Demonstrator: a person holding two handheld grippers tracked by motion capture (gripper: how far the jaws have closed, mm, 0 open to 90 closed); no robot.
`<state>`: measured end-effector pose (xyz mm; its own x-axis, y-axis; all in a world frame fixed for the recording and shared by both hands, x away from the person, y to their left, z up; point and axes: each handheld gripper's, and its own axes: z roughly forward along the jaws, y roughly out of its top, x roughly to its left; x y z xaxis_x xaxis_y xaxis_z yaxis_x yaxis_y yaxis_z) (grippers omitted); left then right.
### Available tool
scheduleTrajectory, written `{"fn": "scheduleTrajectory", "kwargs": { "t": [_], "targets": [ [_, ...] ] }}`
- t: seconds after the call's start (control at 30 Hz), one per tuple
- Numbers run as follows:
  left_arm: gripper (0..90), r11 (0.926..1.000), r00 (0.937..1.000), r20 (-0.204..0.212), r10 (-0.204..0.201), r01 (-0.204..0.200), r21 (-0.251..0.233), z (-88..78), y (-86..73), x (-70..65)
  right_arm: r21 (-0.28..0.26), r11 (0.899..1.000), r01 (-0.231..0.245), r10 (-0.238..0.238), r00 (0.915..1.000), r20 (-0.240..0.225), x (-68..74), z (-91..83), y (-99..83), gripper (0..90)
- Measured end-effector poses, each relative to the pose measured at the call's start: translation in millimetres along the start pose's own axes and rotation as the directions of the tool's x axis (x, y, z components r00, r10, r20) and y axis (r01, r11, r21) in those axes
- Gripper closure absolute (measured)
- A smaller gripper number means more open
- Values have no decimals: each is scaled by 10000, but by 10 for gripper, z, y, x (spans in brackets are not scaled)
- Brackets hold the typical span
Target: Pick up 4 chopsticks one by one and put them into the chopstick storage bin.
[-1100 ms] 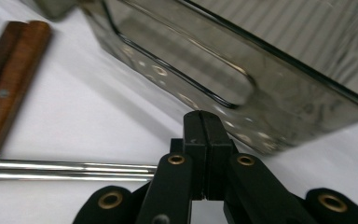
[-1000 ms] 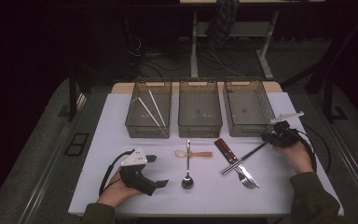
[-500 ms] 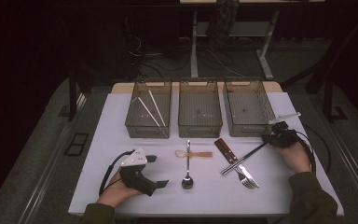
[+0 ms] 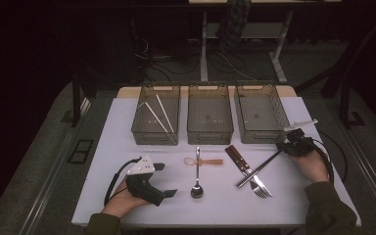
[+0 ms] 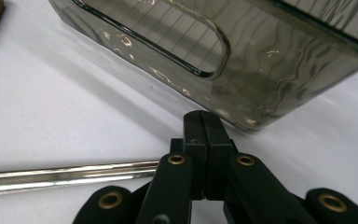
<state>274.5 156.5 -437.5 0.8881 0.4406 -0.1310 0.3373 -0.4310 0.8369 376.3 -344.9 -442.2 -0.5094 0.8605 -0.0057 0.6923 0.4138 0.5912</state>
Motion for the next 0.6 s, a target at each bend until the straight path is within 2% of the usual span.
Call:
{"fn": "scheduleTrajectory", "kwargs": {
  "t": [0.6],
  "targets": [
    [0,10000,10000,0,55,-55,33,4,6,-9,99,9999,15,-16,10000,56,14,-58,-67,896]
  ]
}}
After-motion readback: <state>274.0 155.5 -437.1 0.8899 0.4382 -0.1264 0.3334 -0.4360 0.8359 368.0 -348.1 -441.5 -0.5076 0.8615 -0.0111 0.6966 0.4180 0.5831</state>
